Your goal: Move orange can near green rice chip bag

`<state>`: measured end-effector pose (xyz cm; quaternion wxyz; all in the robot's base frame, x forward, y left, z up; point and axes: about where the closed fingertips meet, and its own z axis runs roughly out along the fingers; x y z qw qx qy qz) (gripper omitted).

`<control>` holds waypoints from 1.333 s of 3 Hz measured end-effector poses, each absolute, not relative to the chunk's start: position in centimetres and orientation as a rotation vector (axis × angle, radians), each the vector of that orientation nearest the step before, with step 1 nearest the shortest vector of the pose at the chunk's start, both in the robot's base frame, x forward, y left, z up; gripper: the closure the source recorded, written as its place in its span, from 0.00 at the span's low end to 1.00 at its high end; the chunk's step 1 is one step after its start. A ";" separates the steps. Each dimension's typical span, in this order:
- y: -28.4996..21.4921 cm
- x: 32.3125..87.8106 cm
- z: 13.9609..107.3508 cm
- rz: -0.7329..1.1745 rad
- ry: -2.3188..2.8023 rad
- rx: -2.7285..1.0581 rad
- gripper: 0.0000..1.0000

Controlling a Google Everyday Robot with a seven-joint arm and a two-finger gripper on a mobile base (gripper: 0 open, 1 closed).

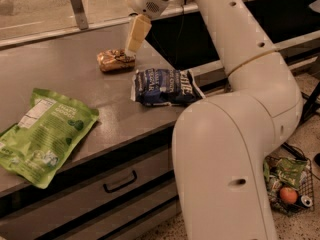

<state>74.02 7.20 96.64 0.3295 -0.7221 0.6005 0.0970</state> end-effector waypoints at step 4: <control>11.4 75.9 88.1 0.193 1.755 -1.999 0.00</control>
Offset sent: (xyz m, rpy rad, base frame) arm 0.0098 0.0462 -0.0713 -0.1575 0.1048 -0.0435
